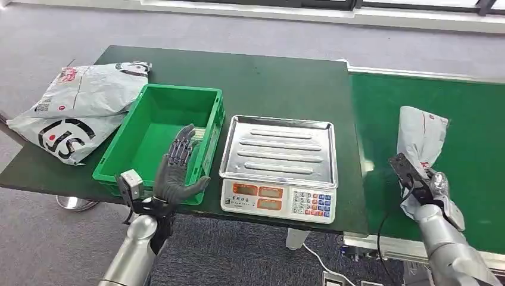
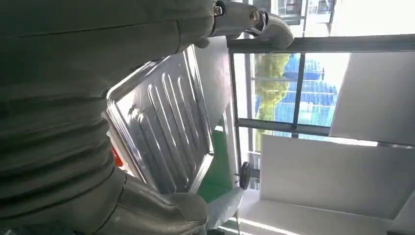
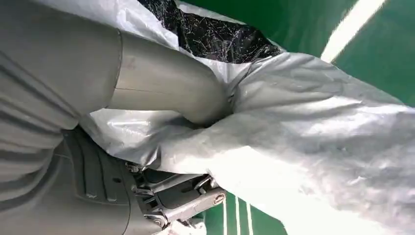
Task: Moved the parcel from conveyor to table for the left to box.
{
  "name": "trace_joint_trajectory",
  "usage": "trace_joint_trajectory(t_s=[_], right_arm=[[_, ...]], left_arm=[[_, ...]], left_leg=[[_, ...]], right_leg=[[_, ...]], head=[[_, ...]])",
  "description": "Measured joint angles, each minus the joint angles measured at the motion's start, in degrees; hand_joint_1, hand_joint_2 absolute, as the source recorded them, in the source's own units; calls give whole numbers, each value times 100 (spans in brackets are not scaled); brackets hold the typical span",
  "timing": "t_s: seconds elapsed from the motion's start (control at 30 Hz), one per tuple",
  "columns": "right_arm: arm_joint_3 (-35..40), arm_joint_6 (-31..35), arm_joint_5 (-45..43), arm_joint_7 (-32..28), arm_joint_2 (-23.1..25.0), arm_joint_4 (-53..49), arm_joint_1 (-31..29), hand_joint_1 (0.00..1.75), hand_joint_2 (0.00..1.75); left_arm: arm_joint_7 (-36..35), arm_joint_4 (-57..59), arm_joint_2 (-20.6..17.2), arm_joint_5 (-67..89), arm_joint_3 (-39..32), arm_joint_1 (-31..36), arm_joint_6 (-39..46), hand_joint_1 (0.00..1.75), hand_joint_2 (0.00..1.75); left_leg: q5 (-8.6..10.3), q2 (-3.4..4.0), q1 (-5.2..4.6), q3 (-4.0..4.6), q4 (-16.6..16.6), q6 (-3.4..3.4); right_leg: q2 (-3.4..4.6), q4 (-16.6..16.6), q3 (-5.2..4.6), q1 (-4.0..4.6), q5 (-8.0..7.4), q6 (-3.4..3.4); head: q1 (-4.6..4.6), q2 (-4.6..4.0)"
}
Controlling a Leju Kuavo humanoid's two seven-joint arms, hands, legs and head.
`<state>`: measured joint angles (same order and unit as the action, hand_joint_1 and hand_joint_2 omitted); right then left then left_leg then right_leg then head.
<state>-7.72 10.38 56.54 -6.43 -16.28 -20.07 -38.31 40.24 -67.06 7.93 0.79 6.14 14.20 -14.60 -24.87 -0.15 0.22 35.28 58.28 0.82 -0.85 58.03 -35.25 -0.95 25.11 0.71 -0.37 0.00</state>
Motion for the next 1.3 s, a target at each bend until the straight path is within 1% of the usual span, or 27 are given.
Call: trace_joint_trajectory(t_s=[0.27, 0.33, 0.4, 0.43, 0.47, 0.57, 0.67, 0.73, 0.83, 0.87, 0.97, 1.07, 1.17, 1.3], right_arm=[[-90, 9, 0, -11, 70, -90, 2, 175, 175], [-107, 129, -94, -184, 81, -129, 20, 175, 175], [-164, 528, -342, -712, 109, -234, 50, 175, 175], [-219, 768, -521, -1095, 129, -337, 81, 175, 175], [-300, 1035, -757, -1560, 164, -505, 108, 175, 175], [-450, 1474, -1334, -2464, 271, -1123, 313, 175, 175], [-463, 1765, -1870, -3048, 439, -2101, 769, 175, 175], [-370, 1981, -2089, -3274, 524, -2892, 1135, 175, 175], [160, 2584, -1822, -3370, 616, -4078, 1650, 175, 175], [377, 2726, -1621, -3373, 649, -4405, 1778, 175, 175], [973, 2916, -773, -3294, 734, -5203, 2127, 175, 175], [1480, 2920, -336, -3189, 804, -5646, 2294, 175, 175], [1838, 2822, -199, -3075, 883, -5831, 2359, 175, 175], [2077, 2730, -146, -3023, 916, -5943, 2402, 175, 175]], left_arm=[[0, -17, -11, 0, 0, -14, 0, 0, 175], [0, -17, -11, 0, 0, -14, 0, 0, 175], [0, -17, -9, 0, 0, -14, 2, 0, 175], [0, -15, -9, 2, 0, -13, 7, 0, 175], [0, -15, -7, 7, 0, -12, 15, 0, 175], [0, -15, -2, 7, 0, -13, 70, 0, 175], [0, -17, -4, 2, 0, -15, 111, 0, 175], [0, -48, -7, 0, 0, -24, 118, 0, 175], [0, -72, -28, -4, 0, -38, 120, 0, 175], [0, -72, -33, -9, 0, -37, 120, 0, 175], [0, -72, -37, -9, 0, -34, 116, 0, 175], [0, -74, -52, -9, 0, -32, 118, 0, 175], [0, -74, -66, -9, 0, -29, 118, 0, 175], [0, -74, -74, -9, 0, -27, 114, 0, 175]], left_leg=[[0, 1, 0, 0, 0, 0], [0, 1, 0, 0, 0, 0], [0, 1, 0, 0, 0, 0], [0, 1, 0, 0, 0, 0], [0, 1, 0, -1, 0, 0], [0, 0, 1, -1, 0, 1], [-1, -1, 1, 0, -1, 1], [-1, -4, 1, 4, -2, 1], [-6, 5, 1, 1, -5, 8], [-9, 18, 1, -5, -5, 9], [-9, 19, 1, -7, -7, 10], [-5, 19, 3, -6, -7, 8], [-2, 19, 5, -6, -7, 7], [-2, 18, 4, -6, -6, 7]], right_leg=[[2, 0, -1, -1, 0, 0], [3, 0, -1, -1, 0, 0], [3, 0, -2, -1, 0, 0], [3, 0, -2, -1, 0, 0], [3, 0, -2, 0, 0, 0], [1, 0, -2, 3, 0, 0], [1, 0, -2, 2, 1, 0], [-3, 0, -2, 1, 4, -1], [9, 0, -5, 2, 5, -2], [18, 0, -5, 3, 5, -2], [21, 0, -6, 4, 6, -4], [17, 0, -4, 8, 5, -5], [15, 0, -4, 5, 3, -5], [15, 0, -3, 3, 1, -4]], head=[[0, 0], [0, 0], [0, 0], [0, 0], [0, 0], [0, 0], [0, 0], [0, 0], [0, 0], [0, 0], [0, 0], [0, 0], [0, 0], [0, 0]])
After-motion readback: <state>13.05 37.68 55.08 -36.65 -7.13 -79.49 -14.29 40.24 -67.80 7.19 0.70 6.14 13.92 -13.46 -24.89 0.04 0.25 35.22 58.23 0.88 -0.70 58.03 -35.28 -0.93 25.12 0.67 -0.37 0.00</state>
